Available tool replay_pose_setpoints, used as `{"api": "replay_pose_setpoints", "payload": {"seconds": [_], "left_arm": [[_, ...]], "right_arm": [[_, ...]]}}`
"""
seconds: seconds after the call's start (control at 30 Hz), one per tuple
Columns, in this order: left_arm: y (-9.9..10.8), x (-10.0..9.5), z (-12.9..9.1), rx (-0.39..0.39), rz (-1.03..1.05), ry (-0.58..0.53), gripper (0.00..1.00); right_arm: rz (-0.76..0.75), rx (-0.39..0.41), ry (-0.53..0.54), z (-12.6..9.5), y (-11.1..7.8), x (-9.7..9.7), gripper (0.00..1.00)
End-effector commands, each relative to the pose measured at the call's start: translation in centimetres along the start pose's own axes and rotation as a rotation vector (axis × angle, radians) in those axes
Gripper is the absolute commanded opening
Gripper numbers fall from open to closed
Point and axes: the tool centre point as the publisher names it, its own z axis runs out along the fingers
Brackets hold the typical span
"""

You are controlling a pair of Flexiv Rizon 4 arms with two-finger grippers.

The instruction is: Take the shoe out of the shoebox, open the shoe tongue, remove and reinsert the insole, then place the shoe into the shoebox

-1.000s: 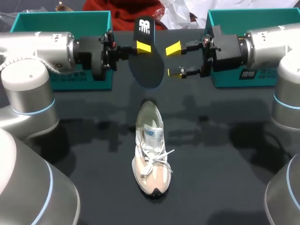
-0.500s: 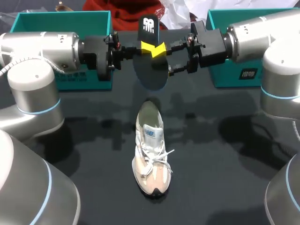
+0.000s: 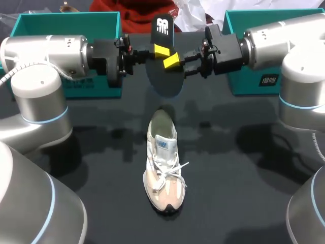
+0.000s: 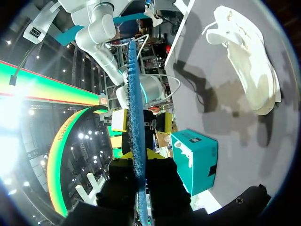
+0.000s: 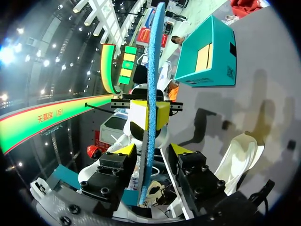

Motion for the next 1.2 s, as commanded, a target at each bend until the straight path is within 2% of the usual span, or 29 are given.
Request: {"api": "replay_pose_setpoints", "payload": {"seconds": [0.03,0.2,0.27,0.33,0.37,0.4,0.7,0.73,0.77,0.8,1.0,1.13,1.2], "left_arm": [[0.2,0.2,0.2,0.003,0.002,-0.003,0.0],[0.2,0.2,0.3,0.005,0.001,-0.006,0.0],[0.2,0.2,0.3,0.005,0.002,-0.009,0.0],[0.2,0.2,0.3,0.005,0.001,-0.011,0.0],[0.2,0.2,0.3,0.005,0.0,-0.012,0.0],[0.2,0.2,0.2,0.005,0.0,-0.012,0.0],[0.0,0.4,0.0,0.004,-0.006,-0.011,0.0],[0.0,0.4,-0.1,0.006,-0.012,-0.008,0.37],[-0.1,0.4,-0.3,0.007,-0.017,-0.008,0.93],[-0.2,0.3,-0.6,0.008,-0.018,-0.009,1.0],[-1.0,-0.1,-3.6,0.009,-0.109,0.014,1.0],[-1.7,0.8,-6.0,-0.028,-0.294,0.066,1.0],[-2.0,1.1,-6.6,-0.035,-0.295,0.096,1.0]], "right_arm": [[-0.001,0.003,0.001,0.4,0.3,-0.1,0.43],[-0.003,0.001,0.001,0.4,0.3,-0.1,0.4],[-0.003,0.002,0.002,0.4,0.4,-0.1,0.35],[-0.002,0.003,0.003,0.5,0.5,-0.1,0.21],[-0.001,0.004,0.003,0.5,0.6,-0.1,0.05],[-0.001,0.005,0.004,0.5,0.6,-0.1,0.0],[-0.004,0.005,0.006,0.6,0.7,-0.2,0.0],[-0.004,0.004,0.006,0.6,0.7,-0.2,0.0],[-0.005,0.002,0.007,0.6,0.7,-0.3,0.0],[-0.005,0.0,0.006,0.6,0.6,-0.3,0.0],[-0.015,-0.02,-0.001,-0.2,0.4,-0.7,0.0],[-0.049,-0.031,-0.001,-0.6,0.2,-1.4,0.0],[-0.056,-0.041,-0.003,-0.8,0.2,-1.8,0.0]]}}
